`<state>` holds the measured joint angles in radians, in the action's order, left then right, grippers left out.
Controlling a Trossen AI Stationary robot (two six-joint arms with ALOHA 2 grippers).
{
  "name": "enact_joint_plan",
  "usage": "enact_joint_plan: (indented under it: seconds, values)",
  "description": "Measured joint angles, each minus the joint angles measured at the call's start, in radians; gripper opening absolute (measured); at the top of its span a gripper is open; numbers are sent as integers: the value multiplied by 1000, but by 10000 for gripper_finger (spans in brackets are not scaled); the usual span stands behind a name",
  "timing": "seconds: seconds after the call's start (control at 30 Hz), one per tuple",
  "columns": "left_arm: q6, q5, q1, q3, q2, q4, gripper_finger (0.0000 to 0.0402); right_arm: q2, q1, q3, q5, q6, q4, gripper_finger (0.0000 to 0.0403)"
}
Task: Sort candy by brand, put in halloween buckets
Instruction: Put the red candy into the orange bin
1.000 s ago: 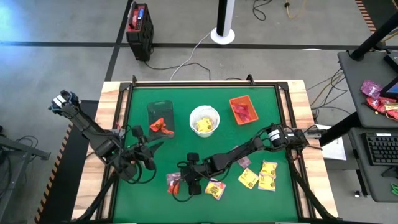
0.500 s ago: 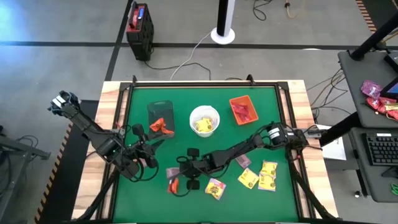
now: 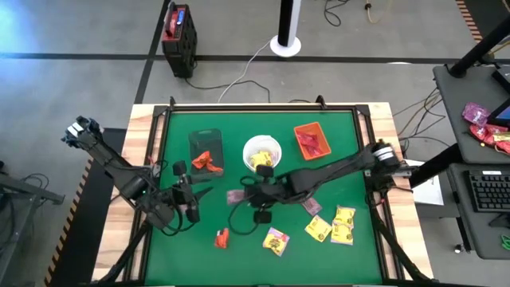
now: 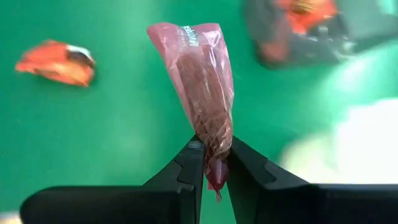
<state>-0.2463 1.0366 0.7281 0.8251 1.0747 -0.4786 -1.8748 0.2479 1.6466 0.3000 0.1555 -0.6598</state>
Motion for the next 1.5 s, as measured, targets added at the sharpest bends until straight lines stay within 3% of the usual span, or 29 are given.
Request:
enact_joint_plan:
  seconds: [0.1, 0.2, 0.37, 0.43, 0.6, 0.9, 1.1, 1.5]
  values:
    - [-8, -68, 4, 33, 9, 3, 91, 82, -11, -3, 52, 11, -136, 47]
    - [-14, -108, 9, 58, 27, 0, 91, 160, -30, -6, 169, 81, -292, 47]
    - [-28, -113, 12, 76, 70, -4, 91, 264, -104, -40, 477, 430, -529, 47]
    - [-29, -113, 12, 78, 86, -2, 91, 293, -155, -62, 514, 560, -619, 47]
    - [-33, -127, 13, 78, 124, -5, 91, 335, -336, -168, 421, 664, -671, 47]
    - [-75, -201, 13, 78, 128, -20, 91, 350, -619, -431, 120, 508, -471, 47]
    - [-89, -201, 13, 78, 132, -34, 91, 351, -657, -522, 58, 482, -371, 63]
    - [-134, -201, 13, 78, 136, -43, 91, 353, -657, -525, 36, 475, -360, 191]
